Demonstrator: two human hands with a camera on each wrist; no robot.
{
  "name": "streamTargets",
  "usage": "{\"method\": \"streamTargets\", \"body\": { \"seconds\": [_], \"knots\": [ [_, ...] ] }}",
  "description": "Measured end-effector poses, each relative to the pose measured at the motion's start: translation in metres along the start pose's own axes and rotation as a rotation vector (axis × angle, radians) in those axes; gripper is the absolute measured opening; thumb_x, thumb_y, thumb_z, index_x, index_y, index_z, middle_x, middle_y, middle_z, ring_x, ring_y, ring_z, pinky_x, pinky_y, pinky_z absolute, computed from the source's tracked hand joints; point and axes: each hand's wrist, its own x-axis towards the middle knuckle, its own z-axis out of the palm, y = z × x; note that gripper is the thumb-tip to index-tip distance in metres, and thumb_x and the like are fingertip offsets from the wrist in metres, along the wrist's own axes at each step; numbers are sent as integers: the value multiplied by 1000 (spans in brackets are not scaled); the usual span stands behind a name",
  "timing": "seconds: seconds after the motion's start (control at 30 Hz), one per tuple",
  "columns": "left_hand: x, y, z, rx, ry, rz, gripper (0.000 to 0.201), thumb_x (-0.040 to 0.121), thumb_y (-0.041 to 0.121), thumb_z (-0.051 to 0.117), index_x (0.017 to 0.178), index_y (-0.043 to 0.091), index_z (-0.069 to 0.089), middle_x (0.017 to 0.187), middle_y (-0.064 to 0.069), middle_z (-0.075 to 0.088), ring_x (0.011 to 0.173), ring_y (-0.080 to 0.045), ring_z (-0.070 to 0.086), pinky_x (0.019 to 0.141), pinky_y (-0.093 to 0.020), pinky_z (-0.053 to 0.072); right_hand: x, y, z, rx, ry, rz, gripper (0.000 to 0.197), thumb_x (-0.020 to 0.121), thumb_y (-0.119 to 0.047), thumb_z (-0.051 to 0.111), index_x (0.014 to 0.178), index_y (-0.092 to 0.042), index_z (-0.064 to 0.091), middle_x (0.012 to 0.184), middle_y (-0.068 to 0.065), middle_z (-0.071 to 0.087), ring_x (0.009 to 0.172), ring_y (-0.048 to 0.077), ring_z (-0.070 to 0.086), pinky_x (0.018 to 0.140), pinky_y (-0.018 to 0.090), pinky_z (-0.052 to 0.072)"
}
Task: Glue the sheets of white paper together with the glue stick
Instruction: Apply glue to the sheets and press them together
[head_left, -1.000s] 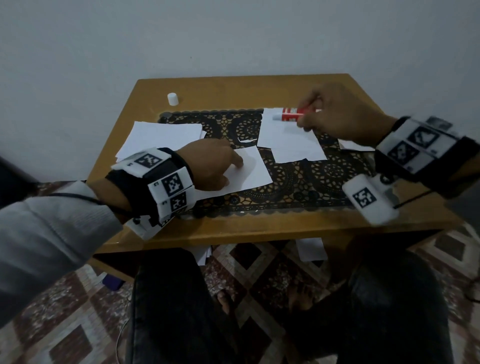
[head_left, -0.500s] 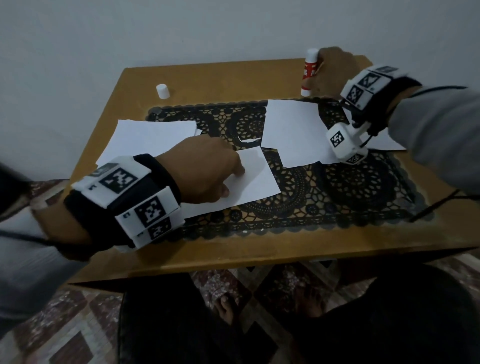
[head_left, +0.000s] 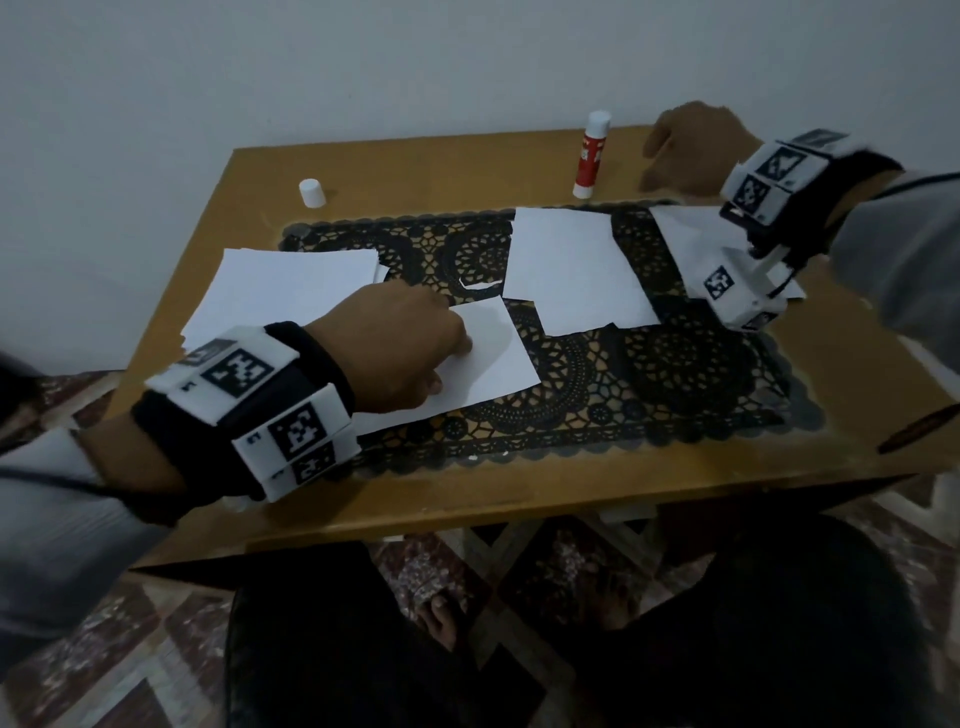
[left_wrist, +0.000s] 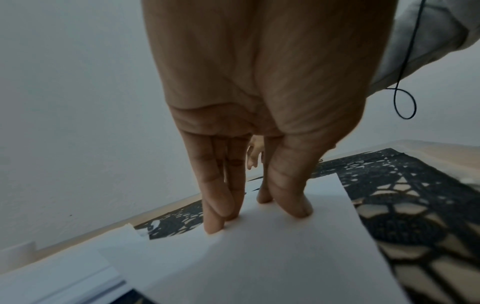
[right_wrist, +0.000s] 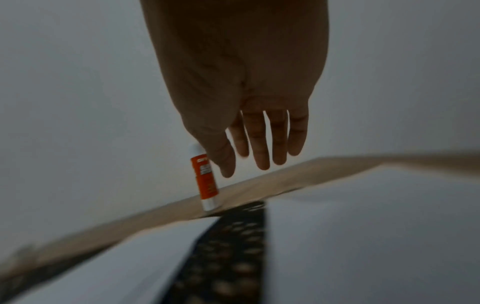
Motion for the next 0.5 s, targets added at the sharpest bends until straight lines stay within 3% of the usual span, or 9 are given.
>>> {"method": "streamTargets", "body": {
  "seconds": [0.13, 0.33, 0.43, 0.5],
  "knots": [
    [-2, 2, 0, 8, -1, -8, 45, 88, 31, 61, 132, 27, 54, 111, -5, 58, 98, -26, 58, 69, -29, 41, -43, 36, -13, -208, -152, -110, 35, 85, -31, 71, 112, -9, 63, 125, 15, 60, 113, 34, 53, 91, 35, 41],
    [-4, 6, -1, 9, -21, -23, 50, 89, 28, 59, 137, 29, 48, 117, -7, 55, 102, -27, 58, 77, -32, 47, -102, 63, -12, -265, -315, -273, 54, 84, -48, 66, 125, -14, 59, 126, 11, 61, 114, 30, 55, 91, 35, 40],
    [-5, 6, -1, -1, -22, -36, 51, 89, 29, 59, 138, 30, 47, 120, -6, 54, 106, -26, 57, 80, -32, 47, -106, 67, -9, -319, -337, -341, 50, 89, -45, 61, 130, -17, 56, 127, 12, 60, 113, 31, 54, 86, 33, 39],
    [-5, 6, -1, -10, -17, -43, 52, 89, 29, 60, 139, 29, 47, 122, -6, 54, 108, -26, 56, 81, -32, 47, -105, 66, -9, -322, -318, -388, 43, 91, -40, 60, 127, -16, 57, 118, 14, 64, 105, 31, 57, 79, 31, 36]
  ]
}}
